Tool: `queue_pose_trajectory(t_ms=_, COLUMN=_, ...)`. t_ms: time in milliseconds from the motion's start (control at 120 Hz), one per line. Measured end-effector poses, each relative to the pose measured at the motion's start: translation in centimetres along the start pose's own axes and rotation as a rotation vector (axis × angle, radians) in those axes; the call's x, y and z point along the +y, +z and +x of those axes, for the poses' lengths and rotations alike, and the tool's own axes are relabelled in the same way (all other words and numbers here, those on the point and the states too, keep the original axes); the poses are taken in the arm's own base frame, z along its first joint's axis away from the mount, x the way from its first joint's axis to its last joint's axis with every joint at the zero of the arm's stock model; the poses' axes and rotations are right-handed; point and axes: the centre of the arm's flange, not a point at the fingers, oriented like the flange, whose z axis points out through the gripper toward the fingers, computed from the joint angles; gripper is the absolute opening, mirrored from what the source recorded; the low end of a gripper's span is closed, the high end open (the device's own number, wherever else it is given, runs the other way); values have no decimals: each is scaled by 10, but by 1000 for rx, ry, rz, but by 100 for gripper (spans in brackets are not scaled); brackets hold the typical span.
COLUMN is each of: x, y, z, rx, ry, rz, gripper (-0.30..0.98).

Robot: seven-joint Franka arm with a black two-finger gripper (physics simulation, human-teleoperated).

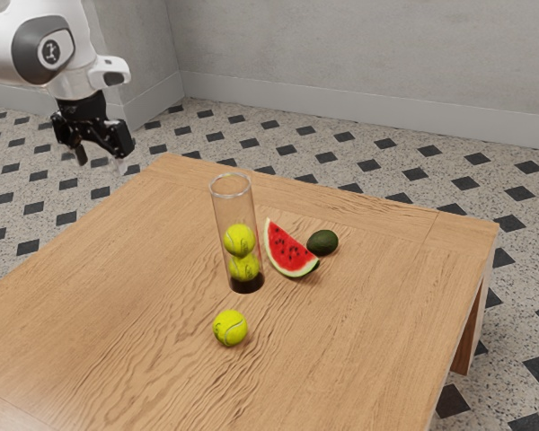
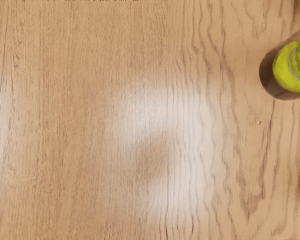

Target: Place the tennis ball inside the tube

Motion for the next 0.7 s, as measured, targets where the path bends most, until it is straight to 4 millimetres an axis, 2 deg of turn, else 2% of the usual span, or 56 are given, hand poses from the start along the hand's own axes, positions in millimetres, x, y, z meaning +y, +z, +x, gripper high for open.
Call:
queue_pose_trajectory(t_ms=125, x=39, y=-1, z=4, rx=18, ry=58, rz=18, gripper=69)
queue_pose_trajectory(t_ms=208, x=75, y=0, z=6, rx=38, ry=111, rz=38, gripper=69)
queue_pose_trajectory(t_ms=442, x=184, y=46, z=-13, rx=-3, ry=258, rz=21, gripper=69)
queue_pose_trajectory(t_ms=625, x=247, y=77, z=-26, rx=-13, ry=340, rz=28, gripper=69)
queue_pose_trajectory(t_ms=700, x=264, y=77, z=-30, rx=1, ry=357, rz=21, gripper=69)
